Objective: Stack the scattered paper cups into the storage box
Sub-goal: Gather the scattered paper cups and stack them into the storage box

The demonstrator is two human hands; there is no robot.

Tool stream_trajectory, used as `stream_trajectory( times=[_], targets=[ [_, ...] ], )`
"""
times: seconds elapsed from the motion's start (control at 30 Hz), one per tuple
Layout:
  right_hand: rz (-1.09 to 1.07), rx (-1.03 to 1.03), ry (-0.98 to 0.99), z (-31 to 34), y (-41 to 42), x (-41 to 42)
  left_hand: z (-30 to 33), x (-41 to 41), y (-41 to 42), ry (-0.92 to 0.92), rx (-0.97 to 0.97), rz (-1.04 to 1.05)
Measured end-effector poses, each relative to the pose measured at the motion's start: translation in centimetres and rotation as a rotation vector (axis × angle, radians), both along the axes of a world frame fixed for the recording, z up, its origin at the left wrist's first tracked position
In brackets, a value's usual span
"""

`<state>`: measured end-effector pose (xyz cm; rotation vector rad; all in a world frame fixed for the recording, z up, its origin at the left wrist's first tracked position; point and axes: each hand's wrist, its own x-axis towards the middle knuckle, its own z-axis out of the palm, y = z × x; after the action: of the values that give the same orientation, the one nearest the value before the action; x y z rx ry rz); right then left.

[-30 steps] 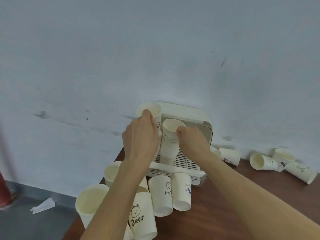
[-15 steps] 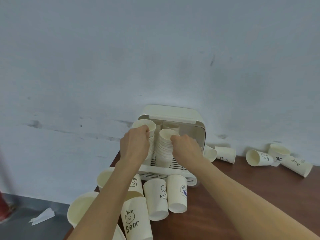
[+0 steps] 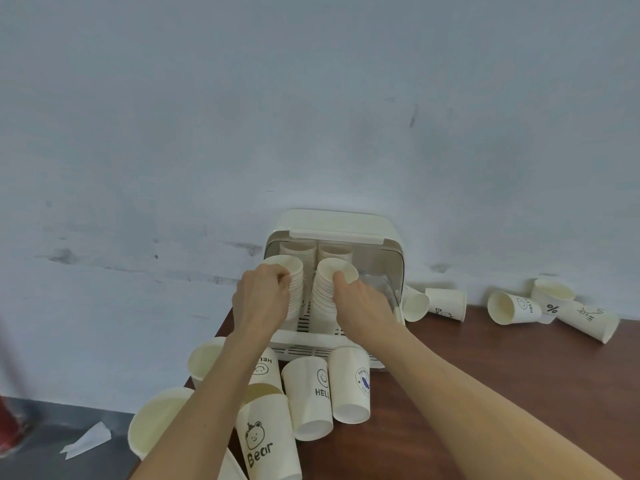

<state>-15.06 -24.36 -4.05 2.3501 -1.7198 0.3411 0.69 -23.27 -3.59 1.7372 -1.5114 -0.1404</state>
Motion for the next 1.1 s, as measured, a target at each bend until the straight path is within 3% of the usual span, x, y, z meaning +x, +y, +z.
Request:
stream_trajectory(
  times=[0.3,0.57,1.1],
  targets=[
    [-0.112,-0.104,-0.029,-0.9,-0.3,-3.2,-1.0,-1.0,0.4,-0.249,0.072,0.039],
    [-0.266,-0.052,-0.138,-0.2,-3.0,-4.8,-2.0,-1.6,0.2,-0.225,0.0,0.011],
    [-0.227,-0.027,-0.085,0.1,-6.6,-4.7,-2.1,-6.4,-0.1,-0.219,-0.115,-0.23]
  ],
)
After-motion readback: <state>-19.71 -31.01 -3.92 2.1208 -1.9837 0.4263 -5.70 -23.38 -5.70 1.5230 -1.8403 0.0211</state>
